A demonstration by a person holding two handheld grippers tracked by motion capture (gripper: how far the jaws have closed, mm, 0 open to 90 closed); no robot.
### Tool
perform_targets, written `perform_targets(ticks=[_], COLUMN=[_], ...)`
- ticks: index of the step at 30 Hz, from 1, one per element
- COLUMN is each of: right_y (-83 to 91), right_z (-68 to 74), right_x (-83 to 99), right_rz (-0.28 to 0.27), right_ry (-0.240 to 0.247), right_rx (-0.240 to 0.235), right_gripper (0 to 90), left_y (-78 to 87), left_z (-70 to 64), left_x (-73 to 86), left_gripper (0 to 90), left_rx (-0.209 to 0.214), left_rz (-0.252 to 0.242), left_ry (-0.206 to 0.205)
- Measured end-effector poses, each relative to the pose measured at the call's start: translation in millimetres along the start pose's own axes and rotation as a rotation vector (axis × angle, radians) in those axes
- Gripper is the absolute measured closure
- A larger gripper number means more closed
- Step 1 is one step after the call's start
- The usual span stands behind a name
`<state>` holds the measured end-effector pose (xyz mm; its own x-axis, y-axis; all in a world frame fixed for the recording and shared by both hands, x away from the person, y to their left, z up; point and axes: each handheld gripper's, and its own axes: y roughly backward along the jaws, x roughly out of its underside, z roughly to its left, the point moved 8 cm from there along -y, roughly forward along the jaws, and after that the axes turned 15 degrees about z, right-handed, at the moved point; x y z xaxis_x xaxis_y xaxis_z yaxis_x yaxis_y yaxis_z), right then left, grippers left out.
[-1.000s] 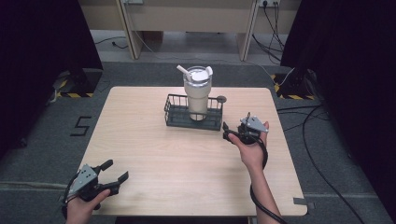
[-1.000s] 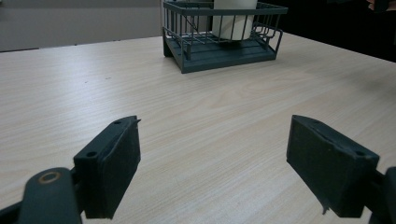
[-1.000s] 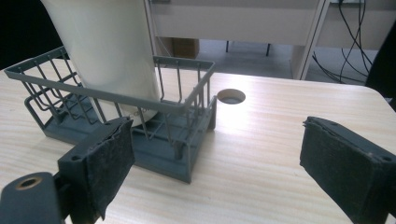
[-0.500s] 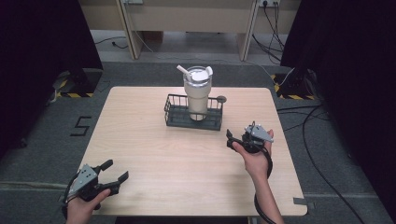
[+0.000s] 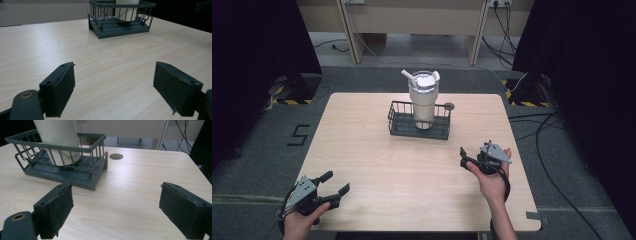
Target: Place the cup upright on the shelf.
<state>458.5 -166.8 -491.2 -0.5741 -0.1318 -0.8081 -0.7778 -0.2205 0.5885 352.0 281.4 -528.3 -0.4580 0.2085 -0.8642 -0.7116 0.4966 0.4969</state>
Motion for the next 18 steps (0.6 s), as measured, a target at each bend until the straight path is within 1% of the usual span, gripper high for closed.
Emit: perform_targets(ticks=[6, 12, 15, 18], right_y=[5.9, 7.4, 7.6, 8.2], right_z=[-3.1, -6.1, -6.5, -6.3], right_x=[16.1, 30.5, 33.2, 33.8], right_rz=[0.012, 0.016, 0.008, 0.001], right_ry=[-0.002, -0.014, -0.006, -0.009], right_rx=[0.008, 0.013, 0.017, 0.013], right_gripper=[12.6, 12.9, 13.0, 13.1], left_y=[-0.1, -0.1, -0.1, 0.1], left_z=[0.2, -0.1, -0.6, -1.1], left_x=[0.1, 0.1, -0.2, -0.5], left_gripper=[16.9, 16.9, 16.9, 17.0], left_rx=[-0.001, -0.001, 0.001, 0.004], left_rz=[0.001, 0.001, 0.0, -0.001], left_ry=[0.001, 0.0, -0.002, -0.005])
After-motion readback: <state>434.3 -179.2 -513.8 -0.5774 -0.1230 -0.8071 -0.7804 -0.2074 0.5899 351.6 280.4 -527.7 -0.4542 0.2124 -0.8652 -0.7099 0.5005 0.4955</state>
